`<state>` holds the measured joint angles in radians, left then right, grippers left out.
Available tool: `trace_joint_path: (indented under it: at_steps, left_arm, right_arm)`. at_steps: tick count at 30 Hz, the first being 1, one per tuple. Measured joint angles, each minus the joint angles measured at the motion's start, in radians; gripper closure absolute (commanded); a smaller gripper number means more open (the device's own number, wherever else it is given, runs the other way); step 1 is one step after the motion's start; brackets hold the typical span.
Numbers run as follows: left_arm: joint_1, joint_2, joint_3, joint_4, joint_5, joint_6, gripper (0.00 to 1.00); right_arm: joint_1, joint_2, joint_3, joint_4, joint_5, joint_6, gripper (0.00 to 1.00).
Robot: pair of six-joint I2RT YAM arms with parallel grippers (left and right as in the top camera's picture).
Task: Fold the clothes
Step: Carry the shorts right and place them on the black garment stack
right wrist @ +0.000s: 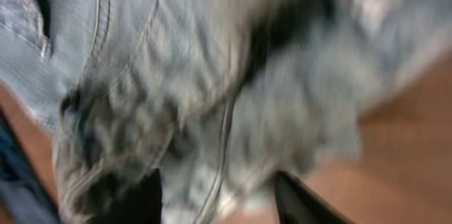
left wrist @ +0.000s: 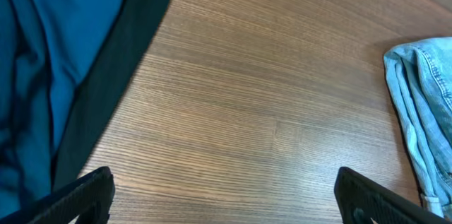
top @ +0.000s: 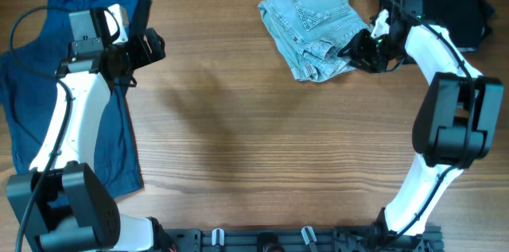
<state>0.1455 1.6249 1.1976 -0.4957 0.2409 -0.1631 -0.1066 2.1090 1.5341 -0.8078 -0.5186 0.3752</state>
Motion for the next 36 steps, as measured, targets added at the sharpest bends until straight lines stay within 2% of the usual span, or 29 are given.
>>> trace_joint_path:
  at_steps: [1,6,10,14,15,16,17,19,20,24,27,32,33,36]
  left_arm:
    - [0.000,0.000,0.000,-0.001,0.000,0.000,0.00]
    - [0.000,0.000,0.000,0.003,0.000,0.000,0.00]
    - [0.000,0.000,0.000,0.005,0.000,0.000,0.00]
    - [0.000,0.000,0.000,0.006,0.000,0.000,0.00]
    - [0.000,0.000,0.000,0.006,0.000,0.000,0.00]
    - [0.000,0.000,0.000,0.007,0.000,0.000,0.00]
    - [0.000,0.000,0.000,0.007,0.000,0.000,0.00]
    - [0.000,0.000,0.000,0.007,0.000,0.000,0.00]
    - [0.000,0.000,0.000,0.007,0.000,0.000,0.00]
    - [0.000,0.000,0.000,0.007,0.000,0.000,0.00]
    - [0.000,0.000,0.000,0.007,0.000,0.000,0.00]
    - [0.000,0.000,0.000,0.006,0.000,0.000,0.00]
    - [0.000,0.000,0.000,0.006,0.000,0.000,0.00]
    - [0.000,0.000,0.000,0.006,0.000,0.000,0.00]
  right_arm:
    - [0.000,-0.014,0.000,-0.023,-0.010,0.038,0.00]
    - [0.013,-0.067,-0.007,-0.051,0.008,0.315,0.00]
    - [0.058,-0.069,-0.128,0.143,0.060,0.476,0.00]
    - [0.088,-0.085,-0.235,0.365,0.082,0.556,0.00]
    - [0.090,-0.086,-0.241,0.377,0.082,0.563,0.02]
    - [0.091,-0.089,-0.253,0.415,0.083,0.570,0.10]
    - [0.095,-0.089,-0.263,0.451,0.087,0.579,0.27]
    - [0.108,-0.087,-0.276,0.494,0.109,0.591,0.89]
    - [0.117,-0.077,-0.282,0.514,0.118,0.593,0.96]
    - [0.138,-0.054,-0.285,0.562,0.127,0.569,0.96]
    - [0.136,-0.050,-0.285,0.612,0.106,0.484,0.96]
    - [0.091,-0.053,-0.241,0.601,0.003,0.317,0.96]
    - [0.069,-0.097,-0.222,0.591,-0.032,0.264,0.96]
    - [0.047,-0.185,-0.216,0.588,-0.048,0.224,0.96]
